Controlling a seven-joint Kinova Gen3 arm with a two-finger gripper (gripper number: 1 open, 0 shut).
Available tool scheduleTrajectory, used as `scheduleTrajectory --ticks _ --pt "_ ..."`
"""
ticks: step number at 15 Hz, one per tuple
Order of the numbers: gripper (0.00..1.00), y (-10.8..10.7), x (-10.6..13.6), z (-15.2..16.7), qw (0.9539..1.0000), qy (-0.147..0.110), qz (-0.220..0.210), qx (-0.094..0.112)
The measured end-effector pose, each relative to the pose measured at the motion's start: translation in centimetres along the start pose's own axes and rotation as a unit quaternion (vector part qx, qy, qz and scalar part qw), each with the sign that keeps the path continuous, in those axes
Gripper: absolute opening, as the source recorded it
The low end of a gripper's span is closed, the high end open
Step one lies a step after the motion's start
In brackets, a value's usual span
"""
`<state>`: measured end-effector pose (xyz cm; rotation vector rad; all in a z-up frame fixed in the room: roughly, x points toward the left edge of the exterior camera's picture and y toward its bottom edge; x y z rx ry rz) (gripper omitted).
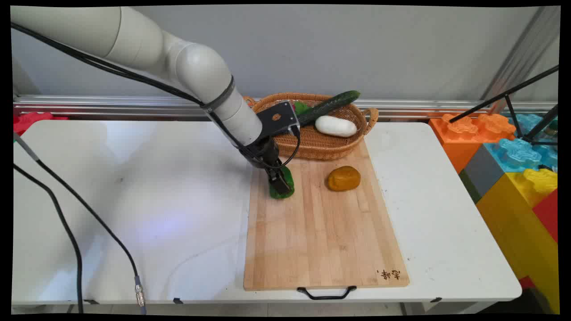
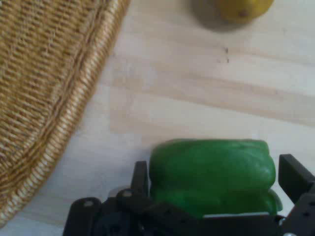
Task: Pick up the cucumber from the vegetable basket
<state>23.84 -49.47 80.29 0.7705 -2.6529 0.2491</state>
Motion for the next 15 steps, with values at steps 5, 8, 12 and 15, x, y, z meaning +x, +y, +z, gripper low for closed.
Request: scheduleTrajectory --ticks 5,8,12,15 --pt "1.00 -0.4 2.5 -1.9 0.9998 0.015 -0.010 0.000" --pt "1.00 -1.8 4.8 -4.1 0.9990 0.035 -0.012 0.024" --pt "1.00 -6.2 7.6 -7.2 0.9947 0.062 -0.017 0.080" --pt "1.00 -9.1 8.7 -7.5 0.9920 0.072 -0.009 0.103"
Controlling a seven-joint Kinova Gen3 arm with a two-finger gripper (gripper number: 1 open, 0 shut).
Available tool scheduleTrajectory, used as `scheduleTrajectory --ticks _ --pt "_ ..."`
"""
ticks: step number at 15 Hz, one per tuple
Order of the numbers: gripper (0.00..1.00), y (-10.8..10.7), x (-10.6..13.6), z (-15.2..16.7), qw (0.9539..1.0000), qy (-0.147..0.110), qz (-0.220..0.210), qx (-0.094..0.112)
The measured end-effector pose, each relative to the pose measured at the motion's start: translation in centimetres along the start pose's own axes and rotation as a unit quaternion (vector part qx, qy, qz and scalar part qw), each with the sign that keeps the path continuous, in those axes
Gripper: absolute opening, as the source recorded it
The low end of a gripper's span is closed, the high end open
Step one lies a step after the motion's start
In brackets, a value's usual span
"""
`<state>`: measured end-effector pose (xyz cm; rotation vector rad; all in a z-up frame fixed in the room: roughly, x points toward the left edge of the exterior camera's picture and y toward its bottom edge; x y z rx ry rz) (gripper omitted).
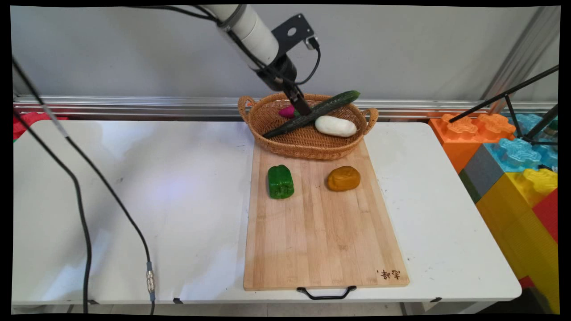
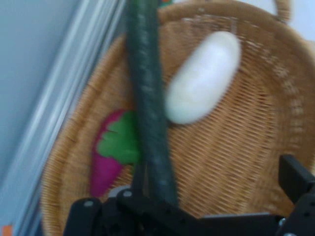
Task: Pick up the cucumber from the vegetable basket
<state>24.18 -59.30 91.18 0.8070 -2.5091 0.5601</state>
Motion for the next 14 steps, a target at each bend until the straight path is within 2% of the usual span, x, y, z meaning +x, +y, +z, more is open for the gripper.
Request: scheduleTrajectory --ticks 3,6,10,14 --pt "1.00 -2.2 -0.1 2.0 1.0000 0.000 0.005 0.009" --pt "1.00 -3.6 -0.7 5.3 0.9999 -0.006 0.008 0.006" --pt "1.00 -4.9 -1.5 8.9 0.9999 -0.007 0.008 0.005" --pt "1.00 -5.4 -2.0 11.0 1.0000 -0.005 0.005 0.003"
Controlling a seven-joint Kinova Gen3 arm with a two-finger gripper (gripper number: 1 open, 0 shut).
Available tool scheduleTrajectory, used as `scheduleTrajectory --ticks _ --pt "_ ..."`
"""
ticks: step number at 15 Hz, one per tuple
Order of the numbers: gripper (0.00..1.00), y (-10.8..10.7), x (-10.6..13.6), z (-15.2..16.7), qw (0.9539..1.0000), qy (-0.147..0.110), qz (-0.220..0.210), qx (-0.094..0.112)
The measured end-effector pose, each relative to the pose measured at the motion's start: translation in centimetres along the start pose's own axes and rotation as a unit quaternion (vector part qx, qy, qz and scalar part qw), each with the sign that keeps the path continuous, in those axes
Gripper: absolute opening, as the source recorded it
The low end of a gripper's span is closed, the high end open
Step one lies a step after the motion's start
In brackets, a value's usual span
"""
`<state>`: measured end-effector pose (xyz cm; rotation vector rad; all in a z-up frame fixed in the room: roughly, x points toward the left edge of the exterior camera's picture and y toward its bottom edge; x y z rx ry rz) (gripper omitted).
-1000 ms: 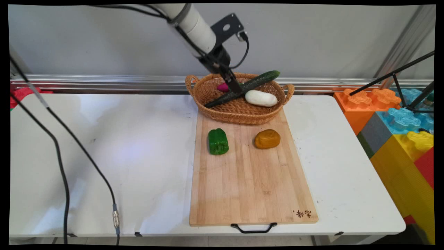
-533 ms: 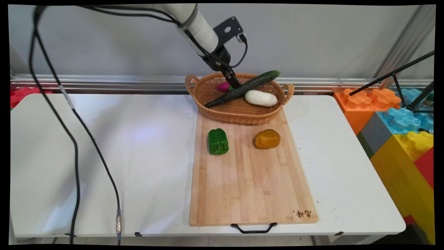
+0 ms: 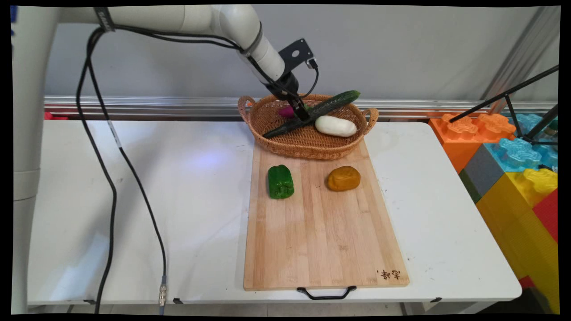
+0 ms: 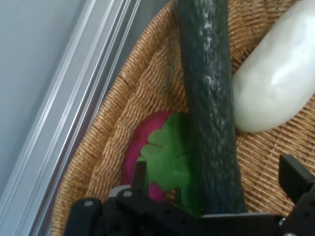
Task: Pick up the cucumber from the vegetable basket
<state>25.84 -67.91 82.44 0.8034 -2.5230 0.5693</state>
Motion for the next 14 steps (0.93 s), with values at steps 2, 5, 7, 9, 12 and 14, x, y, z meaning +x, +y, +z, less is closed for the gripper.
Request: scheduleTrajectory --ticks 2,5,7,9,12,14 --pt "1.00 -0.1 -0.3 1.0 1.0000 0.001 0.000 -0.002" --pt "1.00 -0.1 -0.8 2.1 1.0000 0.000 0.004 -0.005" --pt "1.00 0.1 -1.1 2.6 0.9999 -0.002 0.010 -0.009" --pt "1.00 0.5 -1.3 3.0 0.9998 -0.002 0.018 -0.013" --pt "1.00 0.9 -1.5 3.2 0.9995 -0.001 0.028 -0.015" --pt "0.00 1.1 -1.6 3.2 0.9992 0.000 0.038 -0.014"
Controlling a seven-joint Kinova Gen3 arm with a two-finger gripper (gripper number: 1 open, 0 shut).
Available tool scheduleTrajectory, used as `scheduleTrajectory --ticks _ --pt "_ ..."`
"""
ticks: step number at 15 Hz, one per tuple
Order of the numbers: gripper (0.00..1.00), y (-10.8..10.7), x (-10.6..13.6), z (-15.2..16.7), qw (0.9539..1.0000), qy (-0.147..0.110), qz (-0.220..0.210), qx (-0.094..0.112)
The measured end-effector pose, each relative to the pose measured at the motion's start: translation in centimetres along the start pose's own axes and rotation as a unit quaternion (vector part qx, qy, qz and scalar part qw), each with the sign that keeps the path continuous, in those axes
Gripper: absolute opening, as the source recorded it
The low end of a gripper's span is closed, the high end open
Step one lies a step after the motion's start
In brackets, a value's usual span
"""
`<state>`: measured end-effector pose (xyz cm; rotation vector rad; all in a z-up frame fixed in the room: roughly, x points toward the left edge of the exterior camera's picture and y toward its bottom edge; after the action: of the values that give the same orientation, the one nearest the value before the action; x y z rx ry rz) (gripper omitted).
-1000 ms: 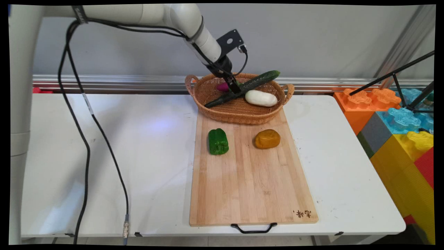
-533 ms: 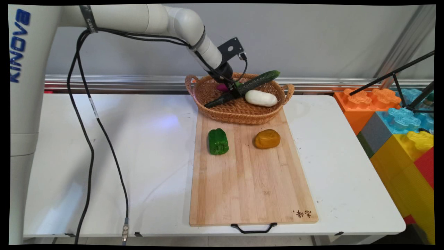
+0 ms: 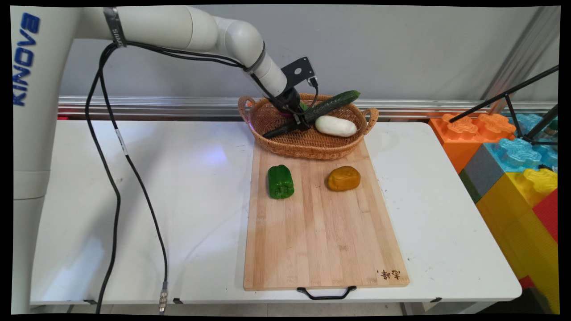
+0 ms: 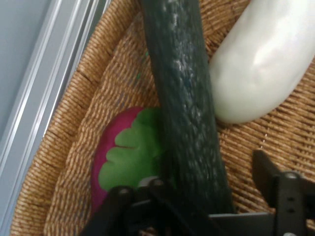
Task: Pick up the cucumber from the vegetable basket, then place the picked object on the cutting board
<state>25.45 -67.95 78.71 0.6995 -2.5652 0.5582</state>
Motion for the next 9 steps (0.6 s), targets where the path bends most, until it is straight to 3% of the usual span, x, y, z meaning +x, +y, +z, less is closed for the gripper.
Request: scheduleTrajectory --ticks 9 --pt "0.00 0.0 0.0 -1.7 0.9996 0.006 0.010 0.026"
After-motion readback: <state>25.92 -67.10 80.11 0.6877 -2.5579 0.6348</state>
